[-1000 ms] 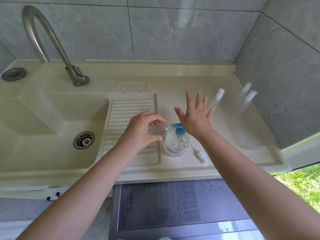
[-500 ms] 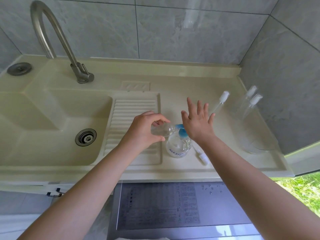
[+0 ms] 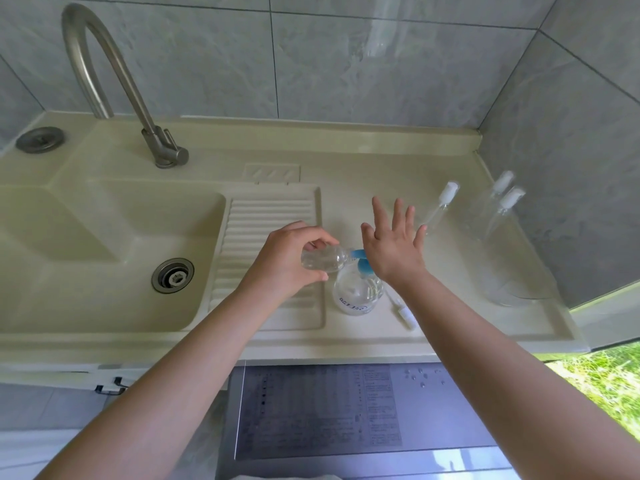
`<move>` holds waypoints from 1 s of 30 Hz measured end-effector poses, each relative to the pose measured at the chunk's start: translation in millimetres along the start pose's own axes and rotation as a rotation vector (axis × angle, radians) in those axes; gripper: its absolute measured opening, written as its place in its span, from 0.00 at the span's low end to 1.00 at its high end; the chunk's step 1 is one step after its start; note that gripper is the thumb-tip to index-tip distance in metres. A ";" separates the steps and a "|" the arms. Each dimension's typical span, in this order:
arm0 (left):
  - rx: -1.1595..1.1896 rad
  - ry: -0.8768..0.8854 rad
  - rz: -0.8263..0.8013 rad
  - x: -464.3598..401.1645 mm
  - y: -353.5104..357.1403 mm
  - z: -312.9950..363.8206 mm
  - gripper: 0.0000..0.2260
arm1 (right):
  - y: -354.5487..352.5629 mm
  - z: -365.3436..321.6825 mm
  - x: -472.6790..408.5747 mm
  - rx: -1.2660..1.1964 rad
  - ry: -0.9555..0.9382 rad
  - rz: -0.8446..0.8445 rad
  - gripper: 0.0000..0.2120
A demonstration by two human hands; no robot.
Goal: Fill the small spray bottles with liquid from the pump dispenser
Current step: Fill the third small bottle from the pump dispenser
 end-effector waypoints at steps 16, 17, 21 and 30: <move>0.005 -0.001 0.002 -0.9 -1.4 2.2 0.24 | -5.1 6.2 -4.1 -0.012 -0.001 0.029 0.29; 0.006 -0.001 0.001 -0.7 -1.4 2.0 0.24 | -6.3 7.1 -5.0 -0.045 0.023 0.007 0.30; 0.002 -0.003 0.004 0.1 -2.6 1.2 0.24 | -13.8 3.4 -8.4 -0.158 0.059 -0.045 0.32; -0.010 0.005 -0.005 -2.7 -1.5 2.4 0.24 | -6.6 1.2 -3.4 0.095 -0.004 0.066 0.32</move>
Point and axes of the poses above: each hand's wrist, its own x-axis away from the middle knuckle, its own y-axis out of the palm, z = x × y, the point moved 3 cm from there along -x, towards the middle knuckle, and after that the axes turned 4 degrees about y, right-handed, at the moved point
